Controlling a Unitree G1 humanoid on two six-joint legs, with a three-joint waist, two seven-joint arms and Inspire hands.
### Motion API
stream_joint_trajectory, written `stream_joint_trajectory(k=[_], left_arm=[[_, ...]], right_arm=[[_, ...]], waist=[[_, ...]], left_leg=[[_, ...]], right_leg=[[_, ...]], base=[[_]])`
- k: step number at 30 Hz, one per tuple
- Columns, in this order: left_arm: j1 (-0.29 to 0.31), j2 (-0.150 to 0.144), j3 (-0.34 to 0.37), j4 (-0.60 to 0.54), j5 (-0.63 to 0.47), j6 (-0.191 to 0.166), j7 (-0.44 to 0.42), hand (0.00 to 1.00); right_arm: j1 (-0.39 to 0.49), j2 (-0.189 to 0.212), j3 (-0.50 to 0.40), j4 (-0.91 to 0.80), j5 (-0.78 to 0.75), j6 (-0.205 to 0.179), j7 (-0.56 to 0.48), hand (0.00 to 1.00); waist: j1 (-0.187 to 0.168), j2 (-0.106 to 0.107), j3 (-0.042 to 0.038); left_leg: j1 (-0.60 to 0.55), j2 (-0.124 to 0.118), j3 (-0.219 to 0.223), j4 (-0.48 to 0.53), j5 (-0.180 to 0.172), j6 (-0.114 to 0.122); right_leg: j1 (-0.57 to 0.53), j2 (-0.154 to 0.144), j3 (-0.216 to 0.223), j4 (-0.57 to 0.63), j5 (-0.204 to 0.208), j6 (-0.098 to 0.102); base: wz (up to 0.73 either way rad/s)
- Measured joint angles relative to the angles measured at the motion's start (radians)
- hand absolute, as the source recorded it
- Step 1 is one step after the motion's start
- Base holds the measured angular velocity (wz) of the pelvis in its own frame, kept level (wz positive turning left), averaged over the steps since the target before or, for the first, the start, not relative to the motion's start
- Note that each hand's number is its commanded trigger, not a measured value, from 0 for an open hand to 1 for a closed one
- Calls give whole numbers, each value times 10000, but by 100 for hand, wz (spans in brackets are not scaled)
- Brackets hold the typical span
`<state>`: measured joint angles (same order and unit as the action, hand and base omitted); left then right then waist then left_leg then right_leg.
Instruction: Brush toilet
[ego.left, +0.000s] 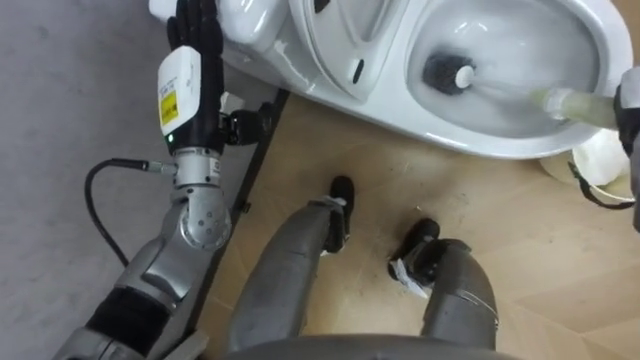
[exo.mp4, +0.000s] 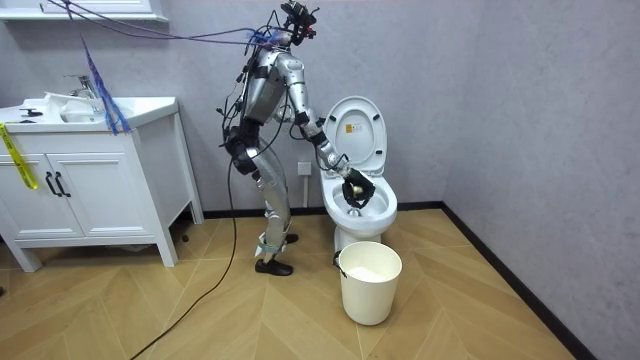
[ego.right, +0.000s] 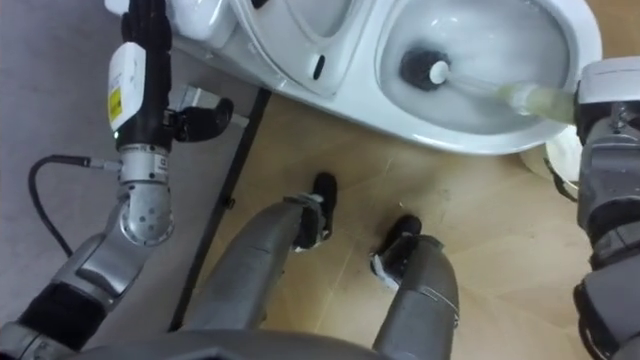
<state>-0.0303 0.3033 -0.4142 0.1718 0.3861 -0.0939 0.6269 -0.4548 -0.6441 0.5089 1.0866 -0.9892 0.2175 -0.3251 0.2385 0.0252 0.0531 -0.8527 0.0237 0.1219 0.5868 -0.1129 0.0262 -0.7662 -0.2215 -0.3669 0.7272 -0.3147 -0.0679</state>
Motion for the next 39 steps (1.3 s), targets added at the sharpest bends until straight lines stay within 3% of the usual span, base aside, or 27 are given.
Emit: stream_joint_trajectory(k=[3, 5, 8, 10, 14, 18, 20, 21, 23, 24, 25, 29, 31, 32, 36, 39], left_arm=[[28, -12, -58, 167, -19, -7, -10, 0], [27, -131, -100, 431, -19, -34, 78, 0], [115, -404, -125, 605, -93, -76, 334, 0], [387, -507, -117, 592, -292, -77, 523, 0], [787, -633, 33, 713, -626, -102, 687, 0], [819, -635, 119, 744, -661, -73, 690, 0], [787, -553, 45, 629, -689, -43, 693, 0], [786, -484, -5, 547, -718, -27, 691, 0], [629, -283, -120, 265, -806, -42, 710, 0], [600, -237, -144, 162, -795, -46, 724, 0], [582, -154, -153, -17, -749, -112, 726, 0], [539, -93, -164, -448, -576, -211, 724, 0], [537, -75, -153, -435, -561, -192, 696, 0], [534, -73, -106, -405, -523, -189, 685, 0], [399, -74, -7, -152, -380, -183, 540, 0], [244, -76, -8, 236, -274, -156, 181, 0]], right_arm=[[324, 961, -71, -210, -91, 247, -110, 100], [869, 1799, -317, -836, -120, 782, -13, 100], [1467, 2383, -833, -1641, -154, 1393, 217, 100], [1675, 2746, -1024, -1903, 32, 1613, 278, 100], [1999, 3536, -1124, -1918, 532, 1901, 445, 100], [1647, 3501, -1132, -1378, 781, 1842, 330, 100], [1222, 3159, -898, -575, 1682, 1306, -19, 100], [1114, 3020, -832, -346, 2066, 1131, -125, 100], [828, 2720, -714, 325, 4047, 451, -528, 100], [732, 2661, -716, 545, 4614, 277, -609, 100], [555, 2501, -864, 917, 5521, -8, -697, 100], [156, 1820, -1517, 1355, 7321, -556, -781, 100], [-31, 1674, -1619, 1591, 7677, -689, -881, 100], [3, 1616, -1611, 1590, 7685, -758, -945, 100], [282, 1695, -1581, 1633, 7673, -780, -992, 100], [853, 1970, -1589, 1638, 7902, -773, -996, 100]], waist=[[-117, -31, -16], [-175, 38, -45], [-230, 453, -111], [-343, 673, -224], [-537, 1007, -320], [-524, 1068, -302], [-407, 1002, -248], [-397, 939, -203], [-394, 637, 2], [-384, 605, 23], [-413, 467, 112], [-459, 240, 155], [-549, 197, 143], [-614, 76, 144], [-733, -183, 82], [-735, -243, 72]], left_leg=[[284, 80, -78, -57, -1, 1], [528, 160, -126, -210, -29, 39], [618, 329, -175, -433, -52, 69], [728, 332, -115, -750, 30, 86], [975, 351, 91, -1052, 82, 73], [996, 383, 79, -1066, 130, 1], [946, 376, 115, -1026, 135, -2], [945, 340, 135, -1023, 135, -2], [802, 252, 184, -963, 153, 19], [733, 173, 183, -918, 159, 28], [540, 142, 171, -806, 168, 44], [-57, -138, 129, -457, 212, 116], [-82, -170, 132, -352, 212, 116], [-55, -204, 139, -304, 212, 117], [134, -198, 131, -149, 211, 117], [577, -134, 50, -170, 170, 170]], right_leg=[[437, 196, -57, -349, 48, 81], [755, 333, -118, -635, 124, 140], [1059, 656, -224, -1279, 450, 172], [1110, 763, -162, -1618, 673, 172], [1247, 849, -50, -1830, 745, 157], [1243, 816, -82, -1873, 728, 88], [1154, 754, -72, -1754, 667, 63], [1101, 677, -71, -1642, 610, 51], [794, 424, -46, -1170, 384, 67], [695, 360, -38, -1033, 331, 63], [458, 215, -44, -774, 223, 66], [-267, -216, 76, 4, -2, 117], [-269, -265, 98, 75, -20, 143], [-262, -336, 98, 173, -51, 136], [-5, -362, 70, 238, -92, 139], [580, -150, 49, -44, -80, 244]], base=[[0], [0], [-9], [-23], [-10], [0], [0], [6], [17], [23], [23], [19], [2], [6], [0], [0]])
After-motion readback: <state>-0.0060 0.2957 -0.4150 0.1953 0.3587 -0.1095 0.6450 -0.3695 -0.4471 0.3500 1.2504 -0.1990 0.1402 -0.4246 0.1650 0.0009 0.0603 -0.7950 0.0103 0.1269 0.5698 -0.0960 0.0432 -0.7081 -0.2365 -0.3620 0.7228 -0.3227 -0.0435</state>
